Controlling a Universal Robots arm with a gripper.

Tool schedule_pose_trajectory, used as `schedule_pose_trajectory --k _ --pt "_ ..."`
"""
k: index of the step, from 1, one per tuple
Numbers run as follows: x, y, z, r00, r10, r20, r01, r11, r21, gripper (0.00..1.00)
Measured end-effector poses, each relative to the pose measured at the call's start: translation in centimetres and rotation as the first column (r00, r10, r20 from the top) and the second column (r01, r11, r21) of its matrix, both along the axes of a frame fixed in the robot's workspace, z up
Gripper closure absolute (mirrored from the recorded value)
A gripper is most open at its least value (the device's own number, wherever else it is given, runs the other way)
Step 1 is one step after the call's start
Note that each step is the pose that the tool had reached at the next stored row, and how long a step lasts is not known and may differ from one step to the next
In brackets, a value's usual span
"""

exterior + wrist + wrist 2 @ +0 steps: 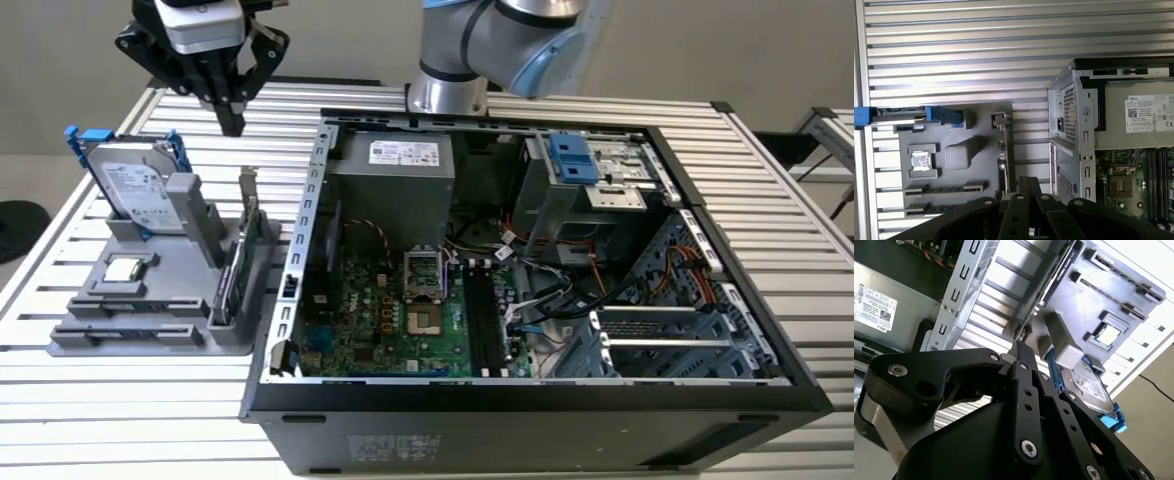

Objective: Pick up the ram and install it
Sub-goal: 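Reach for the ram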

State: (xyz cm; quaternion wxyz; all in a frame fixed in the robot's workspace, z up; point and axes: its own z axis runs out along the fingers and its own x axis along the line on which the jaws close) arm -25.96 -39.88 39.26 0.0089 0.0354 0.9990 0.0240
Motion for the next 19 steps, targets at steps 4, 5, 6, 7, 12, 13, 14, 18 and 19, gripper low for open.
schedule_pose_trajectory --k 4,5,6,7,12,13,14,18,19 --pt "-0.67 0.0 0.0 1.0 0.0 -0.0007 0.0 1.0 0.0001 1.0" --pt "-0.83 0.0 0.0 1.0 0.0 -0.0009 0.0 1.0 0.0 1.0" --pt "-1.0 0.0 0.0 1.0 0.0 -0.0011 0.0 1.0 0.0 1.0" --pt "-1.16 0.0 0.0 1.0 0.0 -0.0012 0.0 1.0 0.0 1.0" --pt "-2.02 0.0 0.0 1.0 0.0 -0.0017 0.0 1.0 0.0 1.0" --pt "-2.19 0.0 0.0 1.0 0.0 -0.0018 0.0 1.0 0.0 1.0" --pt "-2.37 0.0 0.0 1.0 0.0 -0.002 0.0 1.0 0.0 1.0" --pt "-3.03 0.0 0.0 1.0 0.0 -0.0023 0.0 1.0 0.0 1.0" --pt "-3.21 0.0 0.0 1.0 0.0 -0.0025 0.0 1.0 0.0 1.0"
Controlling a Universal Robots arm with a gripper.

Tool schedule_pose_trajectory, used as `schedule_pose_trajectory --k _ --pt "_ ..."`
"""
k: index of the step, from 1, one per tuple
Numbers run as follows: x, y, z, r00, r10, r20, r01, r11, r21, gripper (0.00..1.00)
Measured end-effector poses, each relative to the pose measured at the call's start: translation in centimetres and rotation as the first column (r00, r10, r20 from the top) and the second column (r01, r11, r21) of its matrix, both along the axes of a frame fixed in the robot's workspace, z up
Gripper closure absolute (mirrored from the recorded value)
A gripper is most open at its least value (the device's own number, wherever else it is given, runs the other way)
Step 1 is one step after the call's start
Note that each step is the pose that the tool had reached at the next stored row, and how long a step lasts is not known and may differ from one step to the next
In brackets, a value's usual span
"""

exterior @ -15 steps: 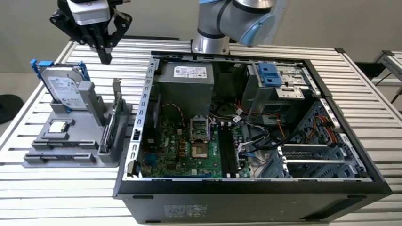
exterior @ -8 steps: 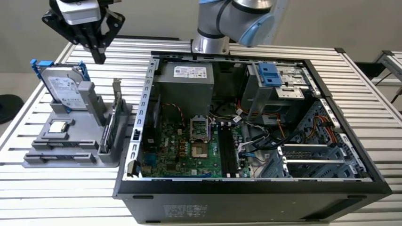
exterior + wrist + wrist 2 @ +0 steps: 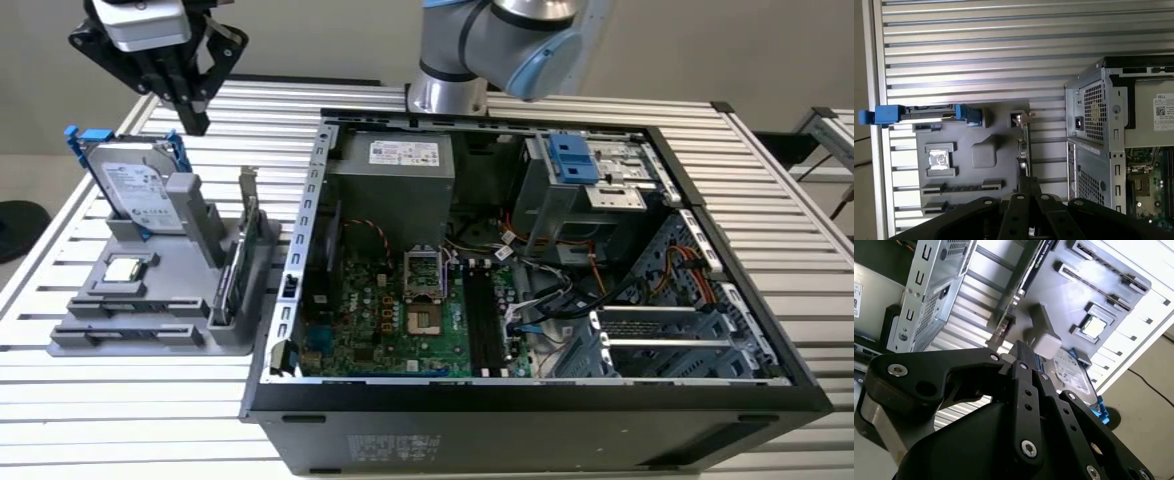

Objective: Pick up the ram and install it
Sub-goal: 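Reach for the ram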

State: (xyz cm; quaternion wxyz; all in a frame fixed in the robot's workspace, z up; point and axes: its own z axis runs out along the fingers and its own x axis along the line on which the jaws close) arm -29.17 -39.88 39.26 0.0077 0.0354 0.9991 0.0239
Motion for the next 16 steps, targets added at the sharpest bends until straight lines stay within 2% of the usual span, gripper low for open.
schedule_pose_trajectory --k 16 --pt "-2.67 0.0 0.0 1.0 0.0 -0.0018 0.0 1.0 0.0 1.0"
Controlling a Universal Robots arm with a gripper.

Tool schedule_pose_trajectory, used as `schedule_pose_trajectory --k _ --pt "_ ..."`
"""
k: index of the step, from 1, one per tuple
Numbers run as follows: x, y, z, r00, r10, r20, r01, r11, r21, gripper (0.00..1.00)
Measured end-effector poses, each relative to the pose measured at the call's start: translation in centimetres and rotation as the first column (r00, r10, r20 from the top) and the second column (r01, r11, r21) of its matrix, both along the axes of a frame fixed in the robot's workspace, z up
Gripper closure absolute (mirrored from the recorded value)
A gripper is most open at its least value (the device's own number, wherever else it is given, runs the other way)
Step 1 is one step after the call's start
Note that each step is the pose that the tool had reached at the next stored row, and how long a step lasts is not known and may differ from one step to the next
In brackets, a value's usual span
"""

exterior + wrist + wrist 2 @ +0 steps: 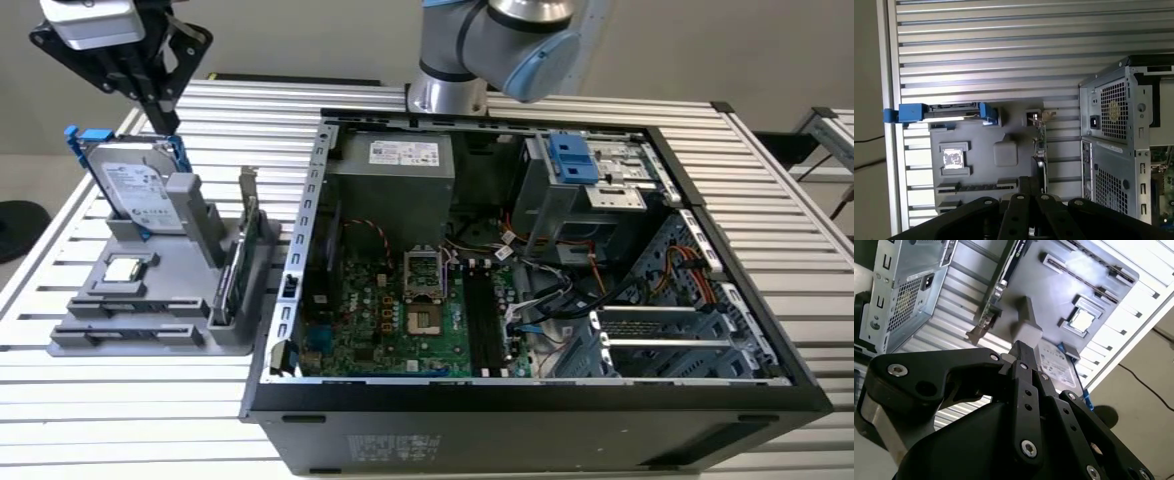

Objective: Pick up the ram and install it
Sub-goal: 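Reach for the ram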

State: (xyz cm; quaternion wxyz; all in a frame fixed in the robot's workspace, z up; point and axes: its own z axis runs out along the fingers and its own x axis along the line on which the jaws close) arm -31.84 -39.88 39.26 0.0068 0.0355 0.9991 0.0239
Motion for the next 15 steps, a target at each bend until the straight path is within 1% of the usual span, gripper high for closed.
schedule_pose_trajectory --k 15 --pt "-2.47 0.0 0.0 1.0 0.0 -0.0023 0.0 1.0 0.0 1.0"
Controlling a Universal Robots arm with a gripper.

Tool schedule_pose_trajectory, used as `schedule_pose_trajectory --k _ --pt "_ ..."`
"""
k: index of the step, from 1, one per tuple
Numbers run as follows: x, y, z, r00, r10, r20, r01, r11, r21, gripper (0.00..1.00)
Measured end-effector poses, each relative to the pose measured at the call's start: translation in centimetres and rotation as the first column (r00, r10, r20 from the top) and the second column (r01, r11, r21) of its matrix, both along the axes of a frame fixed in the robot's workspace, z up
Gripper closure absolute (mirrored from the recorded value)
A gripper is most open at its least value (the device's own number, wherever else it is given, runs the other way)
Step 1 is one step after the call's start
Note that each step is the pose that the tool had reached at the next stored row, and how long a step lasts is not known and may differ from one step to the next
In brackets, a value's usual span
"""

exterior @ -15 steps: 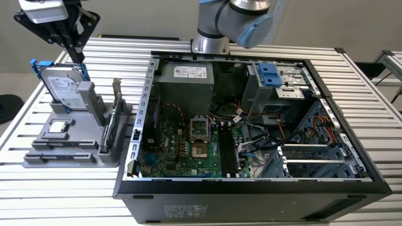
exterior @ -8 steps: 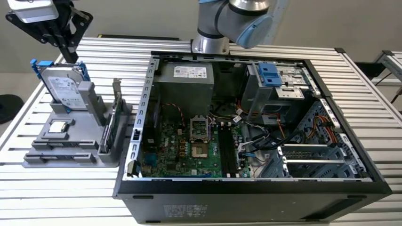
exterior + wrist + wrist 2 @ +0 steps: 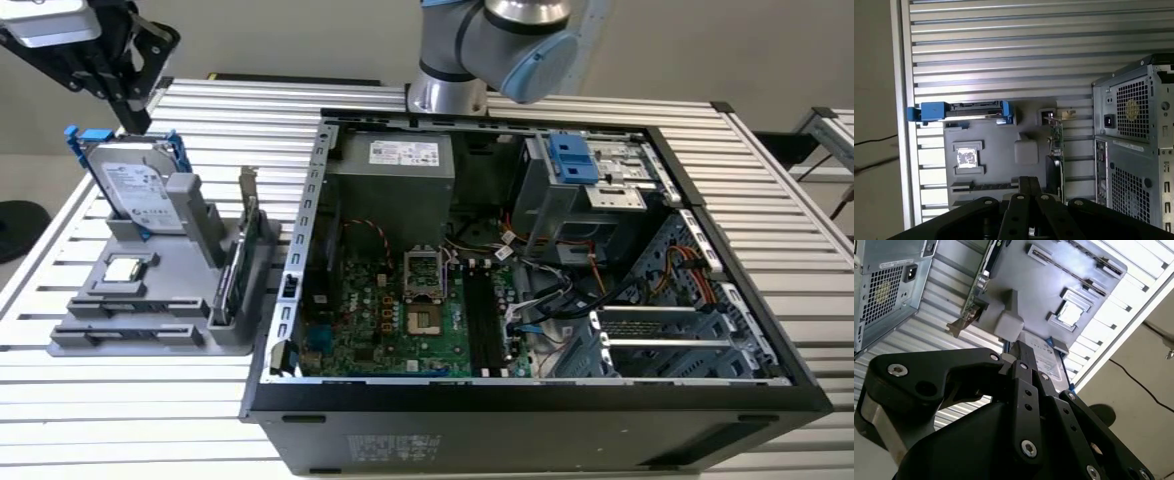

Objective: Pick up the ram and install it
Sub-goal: 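Reach for the ram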

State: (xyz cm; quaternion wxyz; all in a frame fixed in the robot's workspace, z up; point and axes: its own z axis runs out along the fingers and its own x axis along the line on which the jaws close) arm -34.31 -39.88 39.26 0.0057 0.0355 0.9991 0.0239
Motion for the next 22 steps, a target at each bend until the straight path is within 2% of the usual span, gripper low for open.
schedule_pose_trajectory --k 11,18,22 --pt "-1.6 0.0 0.0 1.0 0.0 -0.0002 0.0 1.0 0.0 1.0" --pt "-1.69 -0.02 0.0 1.0 0.0 -0.0002 0.0 1.0 0.0 1.0" --pt "-1.7 -0.2 0.0 1.0 0.0 -0.0001 0.0 1.0 0.0001 1.0"
